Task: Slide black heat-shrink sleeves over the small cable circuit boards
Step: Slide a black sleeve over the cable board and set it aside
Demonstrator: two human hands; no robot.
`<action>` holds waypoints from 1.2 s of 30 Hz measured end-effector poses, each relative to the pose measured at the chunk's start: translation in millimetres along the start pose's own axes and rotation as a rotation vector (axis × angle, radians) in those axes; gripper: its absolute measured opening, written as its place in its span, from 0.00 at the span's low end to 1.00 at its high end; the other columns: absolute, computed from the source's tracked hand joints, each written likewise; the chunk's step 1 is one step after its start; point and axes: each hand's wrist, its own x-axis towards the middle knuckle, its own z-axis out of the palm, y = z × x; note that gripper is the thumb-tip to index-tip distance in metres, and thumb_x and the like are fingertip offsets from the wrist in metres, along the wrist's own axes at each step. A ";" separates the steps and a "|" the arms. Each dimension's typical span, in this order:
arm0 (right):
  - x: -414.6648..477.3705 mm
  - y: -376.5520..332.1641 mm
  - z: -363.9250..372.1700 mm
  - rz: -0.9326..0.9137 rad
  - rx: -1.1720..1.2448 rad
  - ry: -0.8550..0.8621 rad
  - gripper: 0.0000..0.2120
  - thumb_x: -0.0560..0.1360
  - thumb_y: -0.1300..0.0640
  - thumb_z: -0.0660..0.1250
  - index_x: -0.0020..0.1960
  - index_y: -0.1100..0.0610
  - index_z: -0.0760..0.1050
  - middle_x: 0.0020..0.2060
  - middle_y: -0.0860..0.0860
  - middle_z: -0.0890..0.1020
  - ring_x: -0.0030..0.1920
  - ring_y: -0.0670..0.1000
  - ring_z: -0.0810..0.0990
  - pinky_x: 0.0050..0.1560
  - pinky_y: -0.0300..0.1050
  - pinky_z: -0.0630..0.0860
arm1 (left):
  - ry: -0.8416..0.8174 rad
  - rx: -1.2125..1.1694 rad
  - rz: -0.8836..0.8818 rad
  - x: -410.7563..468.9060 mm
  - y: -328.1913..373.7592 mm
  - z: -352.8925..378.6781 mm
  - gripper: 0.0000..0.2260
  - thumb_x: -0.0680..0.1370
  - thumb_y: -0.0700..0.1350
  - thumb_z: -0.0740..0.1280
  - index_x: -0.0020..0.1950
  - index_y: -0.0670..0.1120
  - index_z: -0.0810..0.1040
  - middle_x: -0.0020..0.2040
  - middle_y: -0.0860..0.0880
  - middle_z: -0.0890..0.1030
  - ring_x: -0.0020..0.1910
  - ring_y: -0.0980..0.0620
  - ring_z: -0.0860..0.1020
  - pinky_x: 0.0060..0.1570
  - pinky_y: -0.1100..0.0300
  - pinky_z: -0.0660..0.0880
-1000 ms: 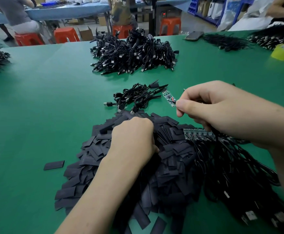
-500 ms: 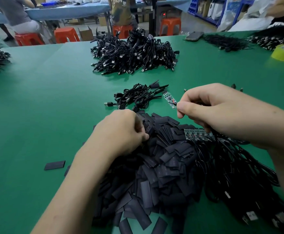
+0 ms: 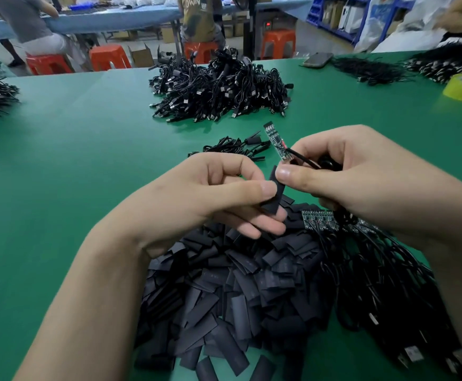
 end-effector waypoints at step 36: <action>1.0 4.0 -3.6 0.052 0.102 0.004 0.21 0.79 0.35 0.62 0.48 0.52 0.82 0.28 0.47 0.66 0.32 0.52 0.64 0.35 0.52 0.65 | 0.495 0.810 0.544 9.1 -2.5 2.1 0.11 0.74 0.47 0.78 0.56 0.50 0.87 0.45 0.57 0.86 0.44 0.59 0.84 0.46 0.65 0.80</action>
